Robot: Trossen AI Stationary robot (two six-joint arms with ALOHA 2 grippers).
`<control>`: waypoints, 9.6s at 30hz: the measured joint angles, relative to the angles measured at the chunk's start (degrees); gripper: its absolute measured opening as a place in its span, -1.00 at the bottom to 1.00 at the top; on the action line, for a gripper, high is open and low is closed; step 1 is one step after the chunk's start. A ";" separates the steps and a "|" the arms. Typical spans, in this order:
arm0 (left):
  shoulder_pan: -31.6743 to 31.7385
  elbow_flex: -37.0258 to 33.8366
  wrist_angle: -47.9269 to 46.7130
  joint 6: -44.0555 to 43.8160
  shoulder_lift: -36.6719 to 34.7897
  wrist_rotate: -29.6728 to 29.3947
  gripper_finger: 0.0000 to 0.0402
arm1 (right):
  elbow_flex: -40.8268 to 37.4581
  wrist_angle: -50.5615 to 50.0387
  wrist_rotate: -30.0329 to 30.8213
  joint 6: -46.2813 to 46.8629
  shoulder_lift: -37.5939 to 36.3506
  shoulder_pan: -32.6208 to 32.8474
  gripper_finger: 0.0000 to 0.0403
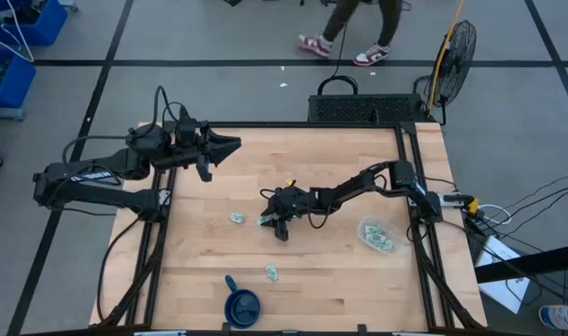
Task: Pick and place Stevia / Truvia into bins
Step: Put the green stevia packet into the transparent container
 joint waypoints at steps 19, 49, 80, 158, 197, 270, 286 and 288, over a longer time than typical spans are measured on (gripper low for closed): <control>0.13 -0.02 3.93 6.45 0.57 -7.06 -0.57 | 0.13 -10.95 10.35 -10.70 -0.31 3.01 -0.16; 0.24 -0.02 3.76 10.92 0.57 -7.57 -0.57 | -0.08 -60.62 7.34 0.52 -30.09 3.61 -0.88; 0.22 -0.02 3.89 14.10 0.57 -8.28 -0.57 | -14.48 -88.87 5.79 29.98 -55.00 16.10 -0.70; -8.22 0.00 -31.76 14.69 7.15 -2.05 -0.57 | -12.41 -6.96 11.58 8.54 -43.11 1.82 -0.04; -21.79 -2.29 -38.96 -10.97 41.88 -11.17 -0.58 | -12.37 -16.43 10.07 7.33 -45.71 5.63 -0.05; -15.67 -0.96 8.37 -14.80 14.49 7.21 -0.98 | -6.27 28.13 -24.37 15.09 -28.00 -1.91 -0.05; -15.13 -0.96 8.15 -16.28 14.49 7.14 -0.92 | -6.27 25.95 -24.31 14.48 -28.03 -2.02 -0.83; -15.13 -0.96 8.15 -16.48 14.49 7.13 -0.85 | -6.27 24.30 -24.29 13.67 -28.03 -2.02 -0.93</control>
